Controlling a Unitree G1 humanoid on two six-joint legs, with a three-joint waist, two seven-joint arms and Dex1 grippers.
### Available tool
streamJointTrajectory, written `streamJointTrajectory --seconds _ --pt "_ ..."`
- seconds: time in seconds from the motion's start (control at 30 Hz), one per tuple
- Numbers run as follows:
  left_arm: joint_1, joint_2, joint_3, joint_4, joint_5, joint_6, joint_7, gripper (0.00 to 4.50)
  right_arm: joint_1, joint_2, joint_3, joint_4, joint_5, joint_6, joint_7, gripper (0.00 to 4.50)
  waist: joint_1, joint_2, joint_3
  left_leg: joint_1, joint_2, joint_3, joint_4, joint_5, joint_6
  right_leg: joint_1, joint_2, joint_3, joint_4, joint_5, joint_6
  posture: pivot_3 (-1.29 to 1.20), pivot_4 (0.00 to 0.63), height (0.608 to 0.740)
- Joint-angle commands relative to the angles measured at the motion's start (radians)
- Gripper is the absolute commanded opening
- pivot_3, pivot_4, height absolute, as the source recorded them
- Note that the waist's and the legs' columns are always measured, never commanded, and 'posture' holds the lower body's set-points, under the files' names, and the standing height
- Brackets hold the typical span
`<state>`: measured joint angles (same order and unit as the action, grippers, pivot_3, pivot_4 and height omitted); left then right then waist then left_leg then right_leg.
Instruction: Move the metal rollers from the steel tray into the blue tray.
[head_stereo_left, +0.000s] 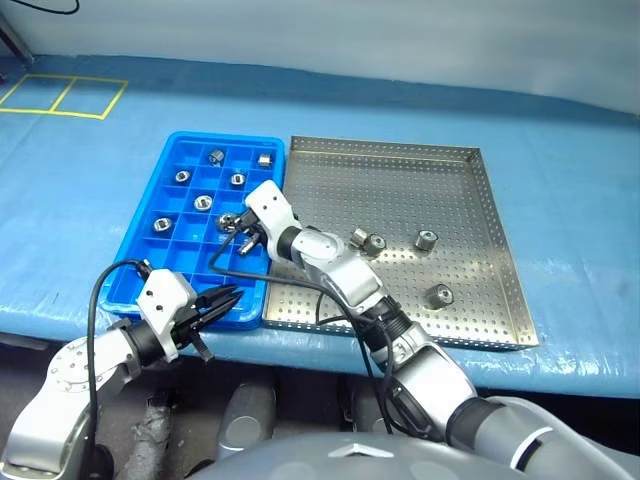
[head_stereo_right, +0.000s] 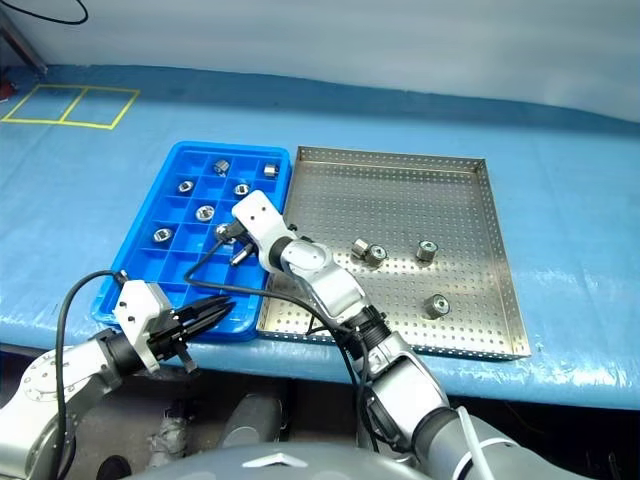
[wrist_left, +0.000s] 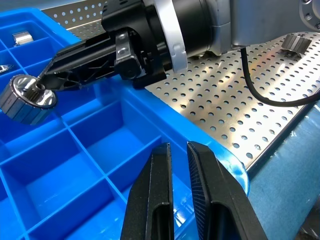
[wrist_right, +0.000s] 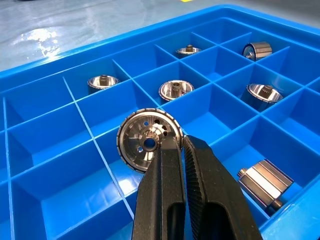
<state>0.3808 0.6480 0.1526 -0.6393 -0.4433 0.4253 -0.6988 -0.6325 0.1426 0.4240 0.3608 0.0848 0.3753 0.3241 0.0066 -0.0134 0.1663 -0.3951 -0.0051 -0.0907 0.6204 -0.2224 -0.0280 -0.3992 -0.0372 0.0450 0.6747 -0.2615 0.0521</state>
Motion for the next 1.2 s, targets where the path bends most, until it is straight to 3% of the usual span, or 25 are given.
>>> streamJointTrajectory --seconds 0.03,0.23,0.57,0.87,1.2 --pt "0.004 -0.007 0.003 -0.050 -0.005 -0.019 0.003 0.58 -0.079 0.156 0.014 0.071 -0.008 -0.033 -0.013 0.02 -0.001 0.000 0.000 0.001 0.000 0.000 0.000 0.000 0.000 0.001 0.000 0.000 0.000 0.000 0.000 0.23 0.150 0.740" --pt "-0.004 -0.009 -0.006 -0.048 -0.001 -0.018 0.002 0.58 -0.101 0.156 -0.009 0.140 -0.003 -0.066 -0.035 0.02 0.005 0.000 0.000 0.006 0.004 0.000 0.000 0.001 -0.001 0.004 0.004 0.000 0.000 -0.005 -0.003 0.22 0.150 0.740" --pt "-0.035 -0.007 -0.027 -0.032 -0.003 -0.016 -0.007 0.58 -0.094 0.157 -0.015 0.090 0.032 -0.073 -0.040 3.05 0.012 0.000 -0.001 0.013 0.011 0.002 -0.001 0.001 -0.001 0.006 0.010 0.001 0.000 -0.006 -0.007 0.20 0.150 0.740" --pt "-0.106 -0.017 -0.040 -0.006 -0.029 -0.014 -0.029 0.58 -0.065 0.055 -0.156 -0.257 0.101 -0.014 -0.137 3.05 0.010 0.000 0.000 -0.005 0.011 0.001 -0.001 0.002 -0.003 -0.008 0.011 0.000 0.001 0.003 -0.007 0.14 0.150 0.740" --pt "-0.270 -0.037 -0.085 0.069 -0.025 0.015 -0.014 0.58 0.112 -0.161 -0.366 -0.731 0.110 0.271 -0.244 3.05 0.001 0.000 0.000 -0.007 0.011 0.003 -0.001 0.002 -0.004 -0.009 0.011 0.001 0.000 0.003 -0.007 0.06 0.150 0.740"
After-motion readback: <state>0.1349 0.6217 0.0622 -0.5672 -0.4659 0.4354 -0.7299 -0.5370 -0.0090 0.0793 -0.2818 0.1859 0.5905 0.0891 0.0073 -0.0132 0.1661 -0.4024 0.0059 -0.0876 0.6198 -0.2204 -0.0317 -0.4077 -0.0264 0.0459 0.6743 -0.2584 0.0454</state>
